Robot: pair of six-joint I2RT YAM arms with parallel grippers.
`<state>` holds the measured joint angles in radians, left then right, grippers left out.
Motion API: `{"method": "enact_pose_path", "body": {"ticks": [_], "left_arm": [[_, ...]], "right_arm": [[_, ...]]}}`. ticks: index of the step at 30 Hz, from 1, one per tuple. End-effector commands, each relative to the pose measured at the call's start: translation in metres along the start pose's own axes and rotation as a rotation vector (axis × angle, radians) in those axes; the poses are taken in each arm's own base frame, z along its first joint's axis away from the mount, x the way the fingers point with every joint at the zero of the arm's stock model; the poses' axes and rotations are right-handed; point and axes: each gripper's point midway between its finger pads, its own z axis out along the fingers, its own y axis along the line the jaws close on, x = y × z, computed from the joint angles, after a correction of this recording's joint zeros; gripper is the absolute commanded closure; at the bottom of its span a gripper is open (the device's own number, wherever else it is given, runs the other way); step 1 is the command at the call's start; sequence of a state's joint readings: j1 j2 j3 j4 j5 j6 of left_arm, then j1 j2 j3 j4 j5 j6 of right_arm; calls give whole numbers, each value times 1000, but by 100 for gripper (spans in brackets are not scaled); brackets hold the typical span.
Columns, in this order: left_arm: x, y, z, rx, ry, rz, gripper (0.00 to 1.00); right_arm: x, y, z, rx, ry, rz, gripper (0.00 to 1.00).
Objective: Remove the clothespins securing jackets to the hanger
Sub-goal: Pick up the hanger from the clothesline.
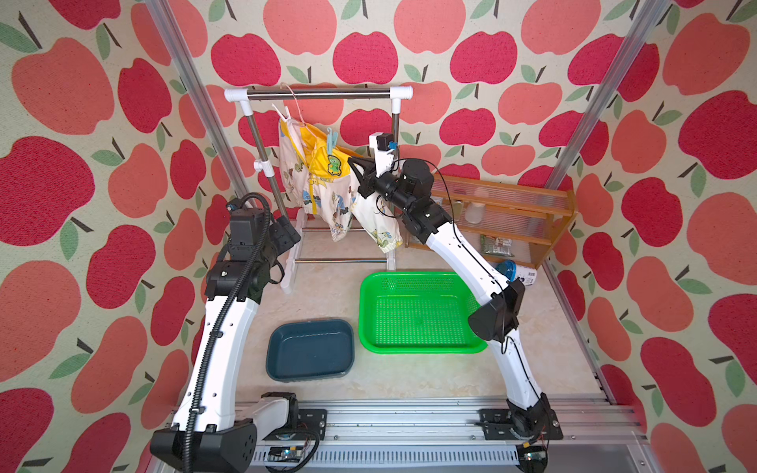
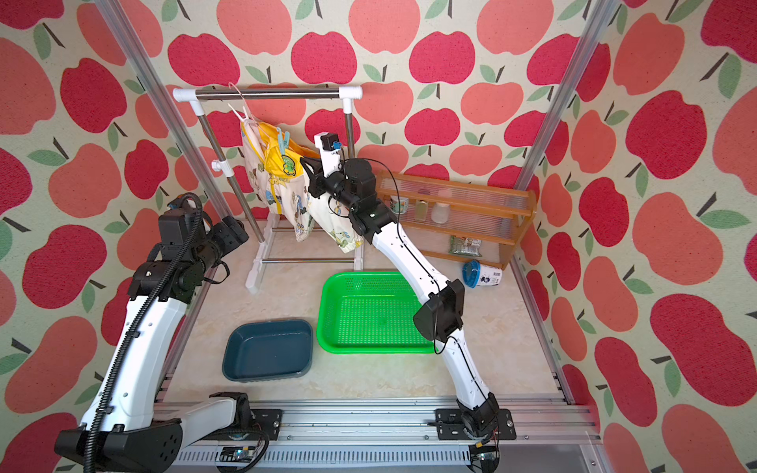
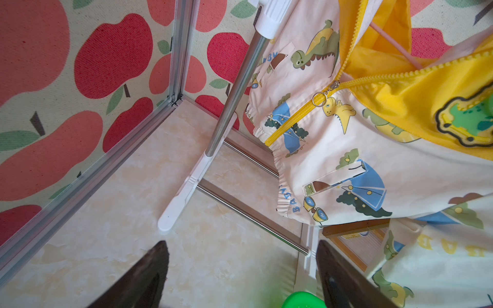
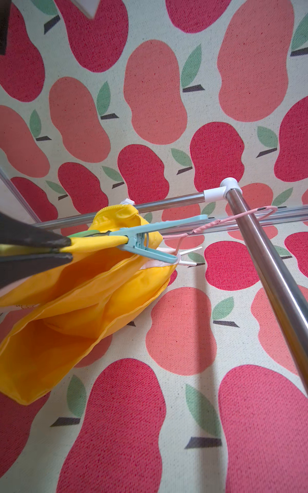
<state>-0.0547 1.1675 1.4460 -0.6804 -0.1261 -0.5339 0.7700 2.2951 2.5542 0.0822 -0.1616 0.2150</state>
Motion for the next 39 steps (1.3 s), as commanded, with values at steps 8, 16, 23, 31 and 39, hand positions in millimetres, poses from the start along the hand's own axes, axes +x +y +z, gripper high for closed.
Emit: {"method": "enact_pose_path", "body": {"ticks": [8,16,23,31,39], "left_arm": [[3,8,-12,-18,-20,-13,12],[0,2,-9,6,-27,-20,12],[7,-4,-4,25,-8,-32,12],[12,-19,-16,48,-21,2,12],[21,-14,-29,43,-18,-9,12]], "right_arm": [[-112,24,-36,-57,-279,-26,100],[-117,25,-53,-31,-259,-54,100],[-127,26,-77,6,-279,-79,100],[-150,23,-79,17,-368,-86,100],[-184,16,-77,48,-481,-137,100]]}}
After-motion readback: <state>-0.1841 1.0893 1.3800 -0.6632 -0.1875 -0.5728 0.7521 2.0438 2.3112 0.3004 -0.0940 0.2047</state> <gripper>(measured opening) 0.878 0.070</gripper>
